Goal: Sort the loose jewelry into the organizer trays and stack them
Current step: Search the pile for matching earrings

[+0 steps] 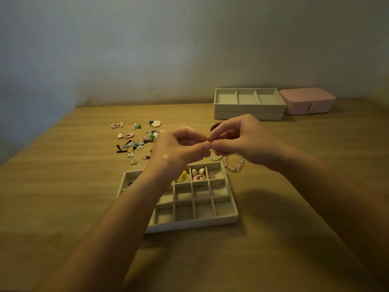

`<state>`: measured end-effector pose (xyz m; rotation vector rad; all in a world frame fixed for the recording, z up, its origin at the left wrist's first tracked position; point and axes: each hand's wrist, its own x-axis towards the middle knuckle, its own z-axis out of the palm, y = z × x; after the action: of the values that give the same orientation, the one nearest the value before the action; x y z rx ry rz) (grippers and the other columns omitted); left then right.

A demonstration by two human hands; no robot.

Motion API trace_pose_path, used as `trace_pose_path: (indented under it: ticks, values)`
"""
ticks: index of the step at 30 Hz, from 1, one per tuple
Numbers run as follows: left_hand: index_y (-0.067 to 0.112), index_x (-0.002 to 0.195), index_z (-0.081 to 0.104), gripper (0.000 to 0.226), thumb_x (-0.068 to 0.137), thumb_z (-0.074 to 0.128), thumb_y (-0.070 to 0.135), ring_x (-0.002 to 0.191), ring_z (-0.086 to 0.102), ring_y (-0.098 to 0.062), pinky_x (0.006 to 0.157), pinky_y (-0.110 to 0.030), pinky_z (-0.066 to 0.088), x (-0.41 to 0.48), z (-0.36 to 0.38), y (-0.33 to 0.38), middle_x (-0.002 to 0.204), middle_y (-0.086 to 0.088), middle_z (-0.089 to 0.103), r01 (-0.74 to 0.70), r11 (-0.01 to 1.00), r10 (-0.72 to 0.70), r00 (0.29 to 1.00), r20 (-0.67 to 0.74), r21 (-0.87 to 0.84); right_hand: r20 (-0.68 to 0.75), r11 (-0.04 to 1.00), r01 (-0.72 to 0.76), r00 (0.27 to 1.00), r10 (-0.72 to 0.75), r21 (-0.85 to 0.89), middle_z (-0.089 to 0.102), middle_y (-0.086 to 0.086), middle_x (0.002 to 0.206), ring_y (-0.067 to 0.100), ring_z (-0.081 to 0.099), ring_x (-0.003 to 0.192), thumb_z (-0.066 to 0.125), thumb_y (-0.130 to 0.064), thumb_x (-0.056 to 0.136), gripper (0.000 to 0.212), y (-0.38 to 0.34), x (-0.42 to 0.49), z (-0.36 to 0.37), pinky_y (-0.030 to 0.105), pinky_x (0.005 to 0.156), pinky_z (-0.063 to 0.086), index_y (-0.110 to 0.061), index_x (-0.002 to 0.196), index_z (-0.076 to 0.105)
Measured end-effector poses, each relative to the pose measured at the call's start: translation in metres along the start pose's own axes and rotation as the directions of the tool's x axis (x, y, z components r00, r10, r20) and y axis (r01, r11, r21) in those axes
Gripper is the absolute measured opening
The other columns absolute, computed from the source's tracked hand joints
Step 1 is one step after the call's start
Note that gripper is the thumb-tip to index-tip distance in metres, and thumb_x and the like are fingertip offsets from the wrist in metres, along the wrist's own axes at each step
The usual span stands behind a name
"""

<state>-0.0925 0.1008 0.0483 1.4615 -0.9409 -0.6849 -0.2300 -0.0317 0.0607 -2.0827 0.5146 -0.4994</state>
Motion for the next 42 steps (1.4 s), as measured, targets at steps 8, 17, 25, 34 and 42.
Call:
trace_pose_path:
  ticks: [8,17,25,34,42]
  values:
    - [0.031,0.094,0.078,0.009,0.086,0.077,0.026,0.086,0.065,-0.002,0.081,-0.029,0.056,0.023,-0.008,-0.015,0.091,0.014,0.073,-0.065,0.728,0.012,0.997,0.082,0.683,0.206,0.934,-0.021,0.973,0.101,-0.357,0.072,-0.007,0.088,0.007,0.07,0.082,0.071,-0.012,0.092,0.015,0.014,0.01,-0.005,0.024,0.074,0.06,-0.026,0.093,0.077]
    - [0.036,0.089,0.08,0.012,0.078,0.081,0.042,0.076,0.061,-0.008,0.063,-0.029,0.052,0.036,0.009,-0.02,0.074,0.013,0.069,-0.122,0.55,-0.066,0.98,0.189,0.826,0.234,0.879,-0.051,0.955,0.181,-0.474,0.063,-0.02,0.086,0.004,0.055,0.086,0.077,-0.022,0.088,0.009,0.026,0.014,0.006,0.022,0.073,0.042,-0.031,0.089,0.08]
    - [0.041,0.081,0.078,0.008,0.077,0.081,0.035,0.073,0.067,-0.015,0.069,-0.036,0.06,0.039,0.021,-0.024,0.069,0.01,0.071,-0.086,0.49,-0.123,0.978,0.167,0.867,0.114,0.872,-0.231,0.945,0.307,-0.432,0.073,-0.003,0.088,0.014,0.065,0.09,0.077,-0.01,0.085,0.014,0.019,0.016,0.018,0.028,0.075,0.057,-0.023,0.086,0.081]
    - [0.038,0.083,0.079,0.012,0.072,0.08,0.032,0.076,0.068,-0.022,0.071,-0.039,0.061,0.038,0.026,-0.032,0.074,0.004,0.073,-0.033,0.5,-0.097,0.991,0.094,0.865,0.015,0.834,-0.304,0.937,0.35,-0.461,0.075,-0.001,0.082,0.013,0.068,0.083,0.075,-0.002,0.081,0.02,0.02,0.016,0.029,0.034,0.079,0.06,-0.02,0.084,0.083]
    - [0.038,0.078,0.078,0.011,0.074,0.079,0.028,0.076,0.068,-0.022,0.073,-0.041,0.061,0.039,0.024,-0.034,0.072,0.004,0.072,-0.029,0.529,-0.108,0.989,0.101,0.848,-0.017,0.803,-0.328,0.929,0.369,-0.498,0.076,0.003,0.087,0.017,0.07,0.088,0.076,-0.003,0.082,0.015,0.014,0.015,0.033,0.04,0.086,0.06,-0.015,0.087,0.083]
